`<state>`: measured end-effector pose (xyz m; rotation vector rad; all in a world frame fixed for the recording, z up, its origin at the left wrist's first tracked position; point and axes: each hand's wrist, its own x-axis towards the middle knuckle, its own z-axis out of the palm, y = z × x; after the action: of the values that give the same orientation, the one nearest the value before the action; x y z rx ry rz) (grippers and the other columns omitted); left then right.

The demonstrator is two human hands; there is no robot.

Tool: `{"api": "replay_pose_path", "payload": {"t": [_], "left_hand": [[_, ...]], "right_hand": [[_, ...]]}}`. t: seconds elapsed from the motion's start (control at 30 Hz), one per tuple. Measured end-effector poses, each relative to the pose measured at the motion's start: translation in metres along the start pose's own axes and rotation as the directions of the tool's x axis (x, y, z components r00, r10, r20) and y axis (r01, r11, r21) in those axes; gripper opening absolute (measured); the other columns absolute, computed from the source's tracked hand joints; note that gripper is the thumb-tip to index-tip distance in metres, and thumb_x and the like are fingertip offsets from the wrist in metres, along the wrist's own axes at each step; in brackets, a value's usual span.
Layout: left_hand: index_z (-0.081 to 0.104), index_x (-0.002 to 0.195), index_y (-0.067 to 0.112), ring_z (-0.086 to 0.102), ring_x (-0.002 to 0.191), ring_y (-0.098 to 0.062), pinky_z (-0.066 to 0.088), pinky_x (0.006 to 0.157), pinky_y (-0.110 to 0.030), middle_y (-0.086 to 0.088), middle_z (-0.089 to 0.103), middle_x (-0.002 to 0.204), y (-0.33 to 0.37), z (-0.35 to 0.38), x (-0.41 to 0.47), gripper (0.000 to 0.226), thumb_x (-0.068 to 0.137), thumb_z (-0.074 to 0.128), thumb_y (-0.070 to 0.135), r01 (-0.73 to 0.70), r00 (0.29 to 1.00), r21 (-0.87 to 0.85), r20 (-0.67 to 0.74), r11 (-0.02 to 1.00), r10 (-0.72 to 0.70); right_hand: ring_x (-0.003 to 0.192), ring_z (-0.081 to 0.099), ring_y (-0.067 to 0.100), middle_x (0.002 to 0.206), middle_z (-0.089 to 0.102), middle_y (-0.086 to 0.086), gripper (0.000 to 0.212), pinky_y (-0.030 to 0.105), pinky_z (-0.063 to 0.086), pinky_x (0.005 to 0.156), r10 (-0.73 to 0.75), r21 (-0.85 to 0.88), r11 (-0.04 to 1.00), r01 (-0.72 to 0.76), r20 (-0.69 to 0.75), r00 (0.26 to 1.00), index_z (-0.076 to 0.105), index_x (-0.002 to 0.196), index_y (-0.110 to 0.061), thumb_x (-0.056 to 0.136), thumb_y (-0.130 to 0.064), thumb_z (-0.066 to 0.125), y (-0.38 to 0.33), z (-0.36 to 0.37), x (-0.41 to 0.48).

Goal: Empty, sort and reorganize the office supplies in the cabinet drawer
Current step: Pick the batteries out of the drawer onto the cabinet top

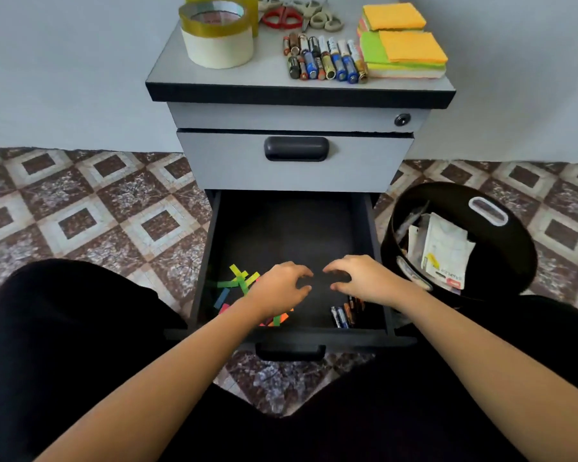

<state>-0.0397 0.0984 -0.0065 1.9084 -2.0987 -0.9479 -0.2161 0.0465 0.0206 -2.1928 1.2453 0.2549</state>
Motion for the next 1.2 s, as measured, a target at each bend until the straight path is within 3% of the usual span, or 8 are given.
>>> {"api": "replay_pose_path", "payload": {"t": [0.1,0.23,0.47,0.87,1.03,1.2], "left_hand": [[0.055,0.128,0.015,0.053,0.115,-0.021,0.043,0.098,-0.033,-0.007,0.056,0.126,-0.001,0.023,0.011,0.038,0.092,0.054,0.026,0.018,0.995,-0.006,0.1,1.0,-0.018],[0.057,0.126,0.013,0.051,0.117,-0.026,0.039,0.094,-0.029,-0.012,0.057,0.125,0.001,0.046,0.024,0.036,0.091,0.054,0.022,0.007,0.986,0.018,0.165,1.0,-0.01],[0.061,0.12,0.006,0.052,0.113,-0.032,0.041,0.092,-0.032,-0.02,0.056,0.121,0.007,0.073,0.044,0.032,0.09,0.053,0.013,-0.007,0.972,-0.007,0.234,1.0,0.009],[0.063,0.103,0.001,0.054,0.107,-0.031,0.038,0.086,-0.029,-0.018,0.059,0.112,0.001,0.088,0.056,0.022,0.086,0.058,0.013,-0.067,0.959,0.06,0.28,0.996,0.047],[0.057,0.108,0.005,0.053,0.103,-0.028,0.036,0.075,-0.028,-0.015,0.055,0.111,0.003,0.082,0.057,0.025,0.085,0.058,0.014,-0.203,0.935,0.086,0.314,0.975,0.167],[0.057,0.122,0.014,0.052,0.11,-0.026,0.043,0.079,-0.032,-0.009,0.052,0.119,0.007,0.075,0.059,0.033,0.089,0.054,0.019,-0.367,0.888,0.205,0.366,0.907,0.277]], "right_hand": [[0.108,0.056,0.019,0.118,0.059,0.003,0.035,0.031,0.046,0.091,0.019,-0.047,0.999,-0.014,0.105,0.994,0.058,0.125,-0.018,0.09,-0.02,0.06,0.01,0.013,0.011],[0.103,0.06,0.025,0.114,0.064,0.008,0.028,0.035,0.049,0.087,0.039,-0.126,0.992,-0.017,0.173,0.984,0.065,0.115,-0.015,0.089,-0.011,0.056,0.024,0.028,0.023],[0.119,0.053,0.024,0.131,0.056,0.01,0.035,0.029,0.04,0.099,0.075,-0.063,0.996,-0.07,0.082,0.994,0.058,0.127,-0.01,0.095,-0.006,0.046,0.038,0.016,0.036],[0.114,0.055,0.021,0.124,0.061,0.007,0.032,0.025,0.039,0.094,0.093,-0.027,0.996,-0.091,0.092,0.991,0.059,0.126,-0.011,0.095,-0.013,0.05,0.04,0.015,0.04],[0.114,0.054,0.02,0.123,0.061,0.006,0.032,0.023,0.038,0.092,0.088,-0.003,0.996,-0.088,0.055,0.995,0.06,0.124,-0.011,0.095,-0.013,0.049,0.04,0.011,0.039],[0.11,0.056,0.021,0.12,0.062,0.007,0.029,0.028,0.043,0.095,0.081,0.014,0.997,-0.081,0.009,0.997,0.065,0.118,-0.009,0.094,-0.011,0.048,0.04,0.007,0.038]]}}
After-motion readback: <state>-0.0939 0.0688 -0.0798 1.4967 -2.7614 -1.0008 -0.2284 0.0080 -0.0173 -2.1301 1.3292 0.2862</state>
